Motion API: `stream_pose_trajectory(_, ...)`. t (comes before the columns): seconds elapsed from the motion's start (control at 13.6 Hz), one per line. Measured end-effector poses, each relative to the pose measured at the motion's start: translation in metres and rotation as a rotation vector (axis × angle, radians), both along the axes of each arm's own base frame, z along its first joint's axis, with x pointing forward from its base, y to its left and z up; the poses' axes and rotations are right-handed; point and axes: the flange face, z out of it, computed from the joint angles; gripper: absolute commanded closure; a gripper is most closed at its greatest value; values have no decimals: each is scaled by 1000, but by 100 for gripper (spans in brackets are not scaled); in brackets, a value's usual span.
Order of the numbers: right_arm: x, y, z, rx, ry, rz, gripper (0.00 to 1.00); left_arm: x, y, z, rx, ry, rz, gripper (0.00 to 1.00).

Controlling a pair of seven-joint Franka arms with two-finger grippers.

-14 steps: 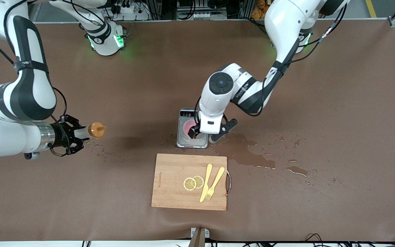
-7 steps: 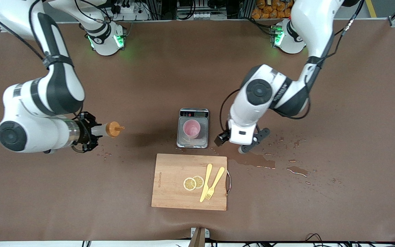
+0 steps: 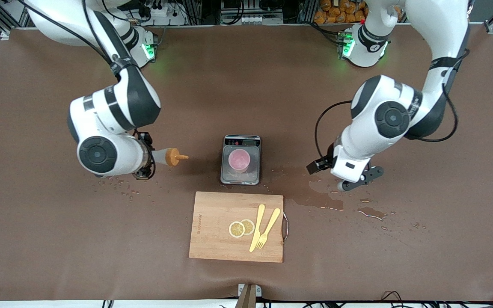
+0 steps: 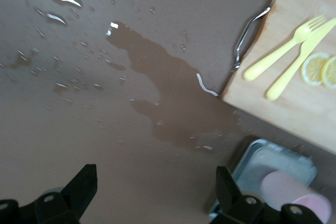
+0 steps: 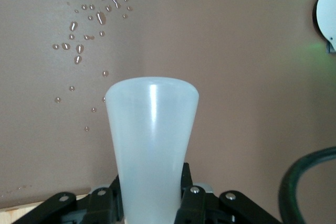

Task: Add sauce to pink cup with both arms
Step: 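Tilt the bottle over the pink cup with the right gripper while the left withdraws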

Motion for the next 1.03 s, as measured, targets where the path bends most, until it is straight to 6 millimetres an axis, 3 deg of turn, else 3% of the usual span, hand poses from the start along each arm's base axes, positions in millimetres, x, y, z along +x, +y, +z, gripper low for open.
stream_pose_trajectory(0.37, -14, 41, -21, -109, -30, -15, 62, 10, 66, 20, 11, 9, -186, 0)
stream_pose_trajectory(0.66, -26, 75, -41, -185, -50, -9, 62, 6, 63, 31, 9, -4, -218, 0)
stream_pose_trajectory(1.03, -33, 95, -53, -231, -70, 4, 69, 4, 77, 46, 38, -10, -215, 0)
